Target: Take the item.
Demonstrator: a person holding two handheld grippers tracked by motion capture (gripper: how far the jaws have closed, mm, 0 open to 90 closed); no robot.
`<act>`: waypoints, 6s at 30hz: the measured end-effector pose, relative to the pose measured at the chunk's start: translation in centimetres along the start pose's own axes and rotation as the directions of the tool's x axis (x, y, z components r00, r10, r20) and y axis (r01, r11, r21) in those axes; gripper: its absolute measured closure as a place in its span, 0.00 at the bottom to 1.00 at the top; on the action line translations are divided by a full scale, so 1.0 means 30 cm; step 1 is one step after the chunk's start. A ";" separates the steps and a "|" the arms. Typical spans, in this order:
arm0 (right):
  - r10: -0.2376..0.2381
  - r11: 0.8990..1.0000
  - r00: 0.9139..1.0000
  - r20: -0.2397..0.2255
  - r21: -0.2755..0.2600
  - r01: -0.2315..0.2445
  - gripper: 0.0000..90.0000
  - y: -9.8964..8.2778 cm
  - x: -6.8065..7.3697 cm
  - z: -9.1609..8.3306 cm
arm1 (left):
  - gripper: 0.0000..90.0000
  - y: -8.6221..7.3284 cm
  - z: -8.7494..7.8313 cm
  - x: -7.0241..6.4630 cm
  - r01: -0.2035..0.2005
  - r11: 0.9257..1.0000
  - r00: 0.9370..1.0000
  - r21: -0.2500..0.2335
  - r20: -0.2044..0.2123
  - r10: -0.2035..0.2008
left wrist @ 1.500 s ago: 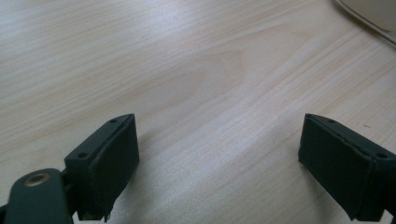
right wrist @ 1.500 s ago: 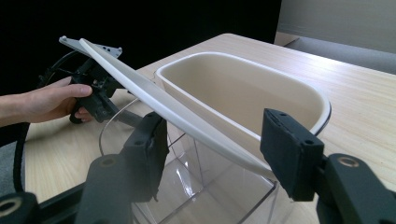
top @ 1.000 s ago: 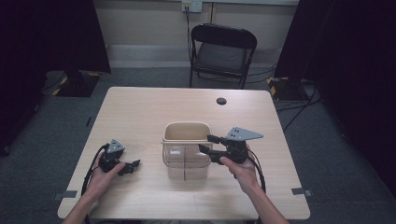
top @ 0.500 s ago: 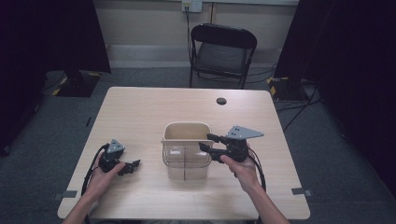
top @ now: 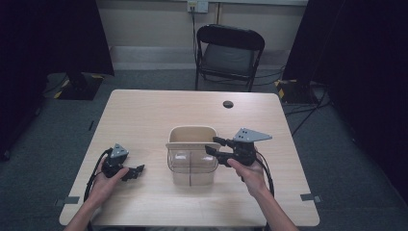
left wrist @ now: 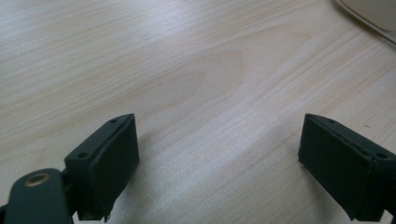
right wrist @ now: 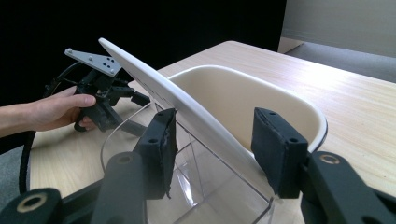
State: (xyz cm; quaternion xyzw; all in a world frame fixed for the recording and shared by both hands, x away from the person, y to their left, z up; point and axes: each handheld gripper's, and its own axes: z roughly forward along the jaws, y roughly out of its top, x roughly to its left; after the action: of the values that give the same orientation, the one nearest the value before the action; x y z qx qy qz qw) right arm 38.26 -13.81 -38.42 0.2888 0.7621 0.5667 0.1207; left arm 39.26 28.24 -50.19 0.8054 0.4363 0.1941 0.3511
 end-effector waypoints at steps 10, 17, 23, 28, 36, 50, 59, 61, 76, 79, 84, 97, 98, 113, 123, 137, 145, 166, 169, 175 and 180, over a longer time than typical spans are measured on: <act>0.003 1.000 1.000 -0.008 -0.004 -0.003 0.55 0.013 -0.001 0.007 | 0.13 0.000 0.000 0.000 -0.001 1.000 1.000 0.000 -0.001 0.001; -0.001 1.000 1.000 -0.013 -0.006 0.001 0.56 0.019 0.001 0.013 | 0.13 0.000 0.000 0.000 0.000 1.000 1.000 0.000 0.000 0.000; 0.005 1.000 1.000 -0.009 -0.012 -0.005 0.56 0.023 -0.003 0.017 | 0.13 0.000 0.000 0.000 0.000 1.000 1.000 0.000 0.000 0.000; 0.009 1.000 1.000 -0.008 -0.017 -0.009 0.57 0.026 -0.008 0.020 | 0.13 0.000 0.000 0.000 0.000 1.000 1.000 0.000 0.000 0.000; 0.013 1.000 1.000 -0.006 -0.025 -0.014 0.58 0.028 -0.013 0.021 | 0.13 0.000 0.000 0.000 0.000 1.000 1.000 0.000 0.000 0.000; 0.013 1.000 1.000 -0.005 -0.027 -0.013 0.60 0.028 -0.018 0.020 | 0.13 0.000 0.000 0.001 -0.003 1.000 1.000 0.002 0.000 0.003; 0.013 1.000 1.000 -0.006 -0.027 -0.013 0.60 0.028 -0.019 0.020 | 0.13 0.000 0.000 0.000 0.000 1.000 1.000 0.000 0.000 0.000; 0.014 1.000 1.000 -0.004 -0.028 -0.014 0.60 0.028 -0.018 0.020 | 0.13 0.000 0.000 0.000 0.000 1.000 1.000 0.000 0.000 0.000; 0.015 1.000 1.000 -0.003 -0.027 -0.016 0.60 0.029 -0.019 0.020 | 0.13 0.000 0.000 0.000 0.000 1.000 1.000 0.000 0.000 0.000; 0.018 0.999 1.000 -0.001 -0.026 -0.018 0.60 0.029 -0.019 0.019 | 0.13 0.000 0.000 0.000 0.000 1.000 1.000 0.000 0.000 0.000; 0.017 1.000 1.000 0.000 -0.025 -0.017 0.60 0.029 -0.019 0.018 | 0.13 0.000 0.000 0.000 0.000 1.000 1.000 0.000 0.000 0.000; 0.017 1.000 1.000 0.000 -0.025 -0.017 0.60 0.029 -0.019 0.018 | 0.13 0.000 0.000 0.000 0.000 1.000 1.000 0.000 0.000 0.000; 0.017 1.000 1.000 0.001 -0.025 -0.017 0.60 0.029 -0.019 0.018 | 0.13 0.000 0.000 0.000 0.000 1.000 1.000 0.000 -0.001 0.000; 0.016 1.000 1.000 -0.004 -0.023 -0.017 0.60 0.030 -0.020 0.017 | 0.13 0.000 0.000 0.000 0.000 1.000 1.000 0.000 0.000 0.000; 0.015 1.000 1.000 -0.005 -0.022 -0.015 0.60 0.031 -0.020 0.016 | 0.13 0.000 0.000 0.000 0.000 1.000 1.000 0.000 0.000 0.000; 0.015 1.000 1.000 -0.003 -0.021 -0.015 0.60 0.032 -0.020 0.016 | 0.13 0.000 0.000 0.000 0.000 1.000 1.000 0.000 0.000 0.000; 0.017 1.000 1.000 -0.003 -0.024 -0.017 0.60 0.032 -0.020 0.016 | 0.13 0.000 0.000 0.000 0.000 1.000 1.000 0.000 0.000 0.000; 0.016 1.000 1.000 0.000 -0.023 -0.016 0.61 0.034 -0.019 0.015 | 0.13 0.000 0.000 0.000 0.000 1.000 1.000 0.000 0.000 0.000; 0.016 1.000 1.000 -0.003 -0.025 -0.017 0.61 0.034 -0.020 0.015 | 0.13 0.000 0.000 0.000 0.000 1.000 1.000 0.000 0.000 0.000; 0.017 1.000 1.000 -0.001 -0.023 -0.017 0.61 0.035 -0.020 0.015 | 0.13 0.000 0.000 0.000 0.000 1.000 1.000 0.000 -0.001 0.000; 0.015 1.000 1.000 0.000 -0.025 -0.015 0.61 0.035 -0.019 0.015 | 0.13 0.000 0.000 0.000 0.000 1.000 1.000 0.000 0.001 0.000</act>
State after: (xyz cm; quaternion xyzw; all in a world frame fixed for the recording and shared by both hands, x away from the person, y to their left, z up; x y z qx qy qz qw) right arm 39.27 -13.58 -37.68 0.2932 0.7529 0.5769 0.1200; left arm 39.26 28.24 -50.20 0.8055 0.4362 0.1937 0.3513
